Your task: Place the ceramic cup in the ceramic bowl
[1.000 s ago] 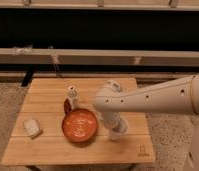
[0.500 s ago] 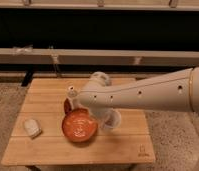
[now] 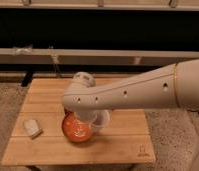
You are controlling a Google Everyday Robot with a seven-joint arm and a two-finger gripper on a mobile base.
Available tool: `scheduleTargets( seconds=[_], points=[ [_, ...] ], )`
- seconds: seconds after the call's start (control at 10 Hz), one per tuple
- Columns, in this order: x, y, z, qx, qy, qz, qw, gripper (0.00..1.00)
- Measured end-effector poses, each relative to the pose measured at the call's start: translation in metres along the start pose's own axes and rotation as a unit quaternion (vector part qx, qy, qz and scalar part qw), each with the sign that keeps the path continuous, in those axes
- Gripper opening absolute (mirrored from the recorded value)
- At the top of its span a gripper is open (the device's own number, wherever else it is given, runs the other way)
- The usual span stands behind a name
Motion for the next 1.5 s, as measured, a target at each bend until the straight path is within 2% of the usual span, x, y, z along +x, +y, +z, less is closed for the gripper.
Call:
scheduleTargets(
  seconds=[0.1,0.2,0.4,0.6,0.8,0.9,1.5],
  points=[
    [0.000,0.017,0.001,0.000,-0.004,-0.019,0.9998,0.03],
    [-0.001,0.033,0.006,-0.001,-0.008,-0.039,0.9992,0.13],
    [-0.008,0.050,0.018,0.002,-0.014,-0.068,0.9976,0.31],
    [-0.024,0.073,0.034,0.006,-0.026,-0.106,0.9940,0.52],
    [-0.038,0.076,0.049,0.016,-0.032,-0.130,0.9909,0.72],
    [-0.042,0.075,0.051,0.019,-0.033,-0.137,0.9898,0.78],
    [-0.051,0.059,0.064,0.041,-0.023,-0.163,0.9855,0.80]
  ],
)
